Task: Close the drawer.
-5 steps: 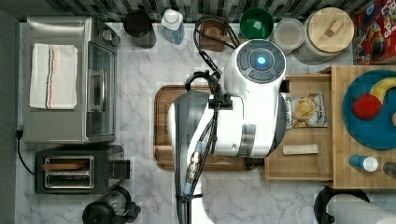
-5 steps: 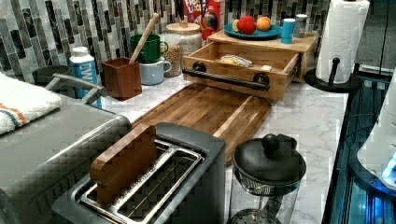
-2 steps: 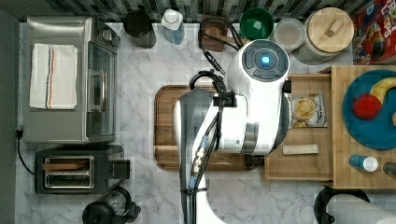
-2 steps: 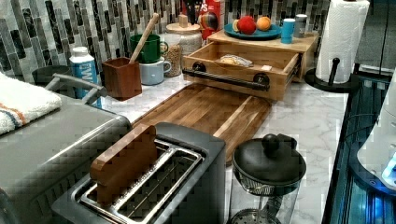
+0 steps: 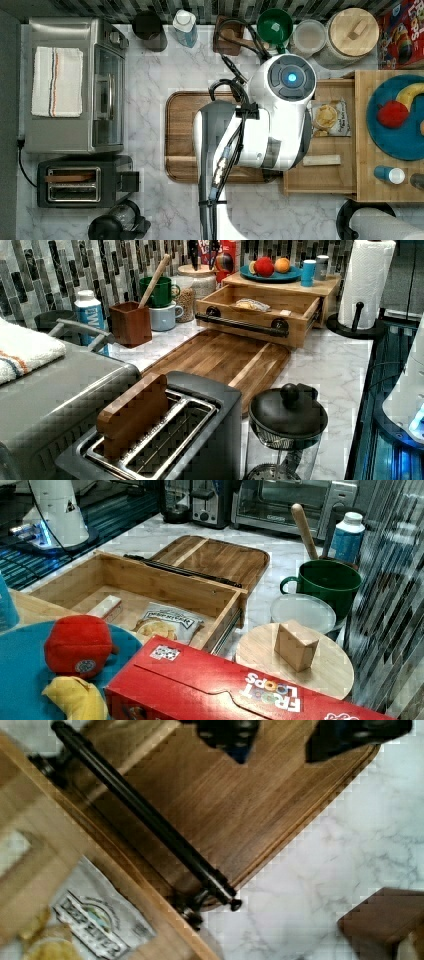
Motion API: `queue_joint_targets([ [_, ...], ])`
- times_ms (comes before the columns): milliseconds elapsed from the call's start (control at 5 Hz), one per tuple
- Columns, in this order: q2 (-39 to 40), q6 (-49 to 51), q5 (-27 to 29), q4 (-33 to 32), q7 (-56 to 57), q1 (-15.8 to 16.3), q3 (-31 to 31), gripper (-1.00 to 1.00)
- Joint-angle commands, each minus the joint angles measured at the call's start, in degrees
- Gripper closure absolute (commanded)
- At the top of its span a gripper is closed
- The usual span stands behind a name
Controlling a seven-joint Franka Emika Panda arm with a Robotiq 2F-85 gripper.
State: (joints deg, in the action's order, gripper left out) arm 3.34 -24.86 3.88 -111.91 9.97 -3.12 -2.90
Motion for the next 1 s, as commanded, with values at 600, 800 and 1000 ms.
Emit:
queue_joint_targets([
  [600, -5.6, -1.34, -0.83, -9.13, 27.92, 5.13, 7.37, 0.99],
  [800, -5.81, -6.08, -2.21, -12.65, 29.56, 4.22, 8.76, 0.99],
  [1000, -3.86, -11.39, -5.65, -15.71, 28.98, 4.27, 9.31, 1.0],
])
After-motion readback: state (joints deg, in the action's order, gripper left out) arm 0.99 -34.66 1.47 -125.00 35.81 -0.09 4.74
